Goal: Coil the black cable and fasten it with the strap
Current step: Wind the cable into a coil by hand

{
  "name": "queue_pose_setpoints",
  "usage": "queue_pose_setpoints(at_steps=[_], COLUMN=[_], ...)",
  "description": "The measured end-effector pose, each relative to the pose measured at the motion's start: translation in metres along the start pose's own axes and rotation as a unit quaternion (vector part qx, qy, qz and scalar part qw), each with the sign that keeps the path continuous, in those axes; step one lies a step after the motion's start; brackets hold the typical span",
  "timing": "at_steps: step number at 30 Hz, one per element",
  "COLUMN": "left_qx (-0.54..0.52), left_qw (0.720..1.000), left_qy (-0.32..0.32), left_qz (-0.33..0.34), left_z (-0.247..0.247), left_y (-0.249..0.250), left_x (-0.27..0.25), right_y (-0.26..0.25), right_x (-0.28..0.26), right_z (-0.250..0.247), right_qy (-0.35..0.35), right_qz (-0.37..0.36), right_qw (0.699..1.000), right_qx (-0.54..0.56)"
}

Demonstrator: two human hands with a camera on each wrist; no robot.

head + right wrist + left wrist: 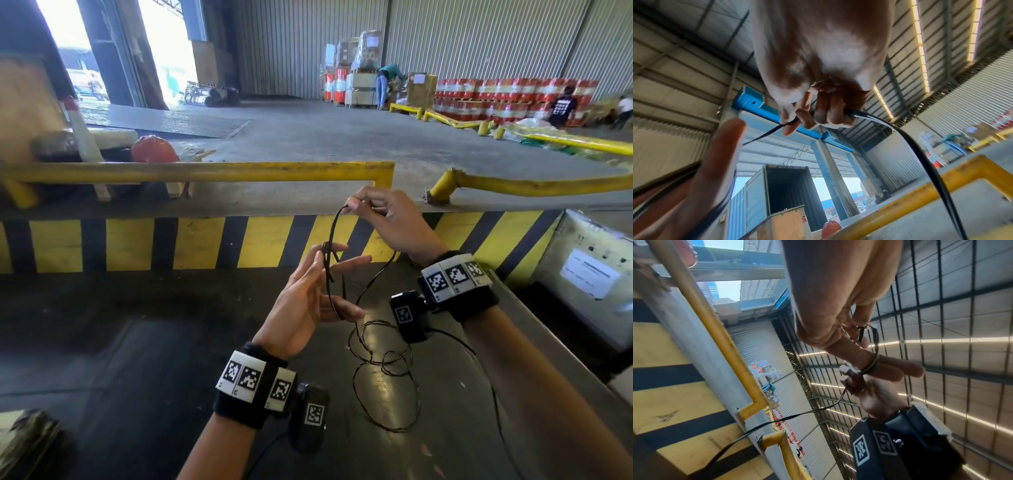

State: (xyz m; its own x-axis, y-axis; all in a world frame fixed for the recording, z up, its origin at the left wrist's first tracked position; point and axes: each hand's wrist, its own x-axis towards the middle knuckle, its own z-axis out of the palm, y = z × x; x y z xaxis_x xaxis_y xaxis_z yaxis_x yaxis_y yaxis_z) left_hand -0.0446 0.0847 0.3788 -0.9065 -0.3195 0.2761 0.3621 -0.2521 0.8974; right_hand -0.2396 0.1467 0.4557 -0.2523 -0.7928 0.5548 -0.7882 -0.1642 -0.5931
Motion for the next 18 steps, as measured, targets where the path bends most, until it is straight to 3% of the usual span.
queue_pose_setpoints(at_steps=[6, 11, 18], left_qx=[0.028, 0.051, 0.116], left_qw=[1.000, 0.998, 0.984], left_qy=[-0.009, 0.017, 0.101], left_qz=[-0.004, 0.037, 0.088], left_z=[0.002, 0.000, -0.026], left_y=[-0.001, 0.005, 0.012], left_x=[0.002, 0.016, 0.042], right_y=[0.036, 0.052, 0.023], right_x=[-0.018, -0.064, -0.140], right_z=[0.025, 0.070, 0.114], right_qy=[-0.033, -0.063, -0.133], right_qz=[0.011, 0.074, 0.143], right_qw=[0.999, 0.989, 0.952], right_qx=[-0.009, 0.114, 0.237])
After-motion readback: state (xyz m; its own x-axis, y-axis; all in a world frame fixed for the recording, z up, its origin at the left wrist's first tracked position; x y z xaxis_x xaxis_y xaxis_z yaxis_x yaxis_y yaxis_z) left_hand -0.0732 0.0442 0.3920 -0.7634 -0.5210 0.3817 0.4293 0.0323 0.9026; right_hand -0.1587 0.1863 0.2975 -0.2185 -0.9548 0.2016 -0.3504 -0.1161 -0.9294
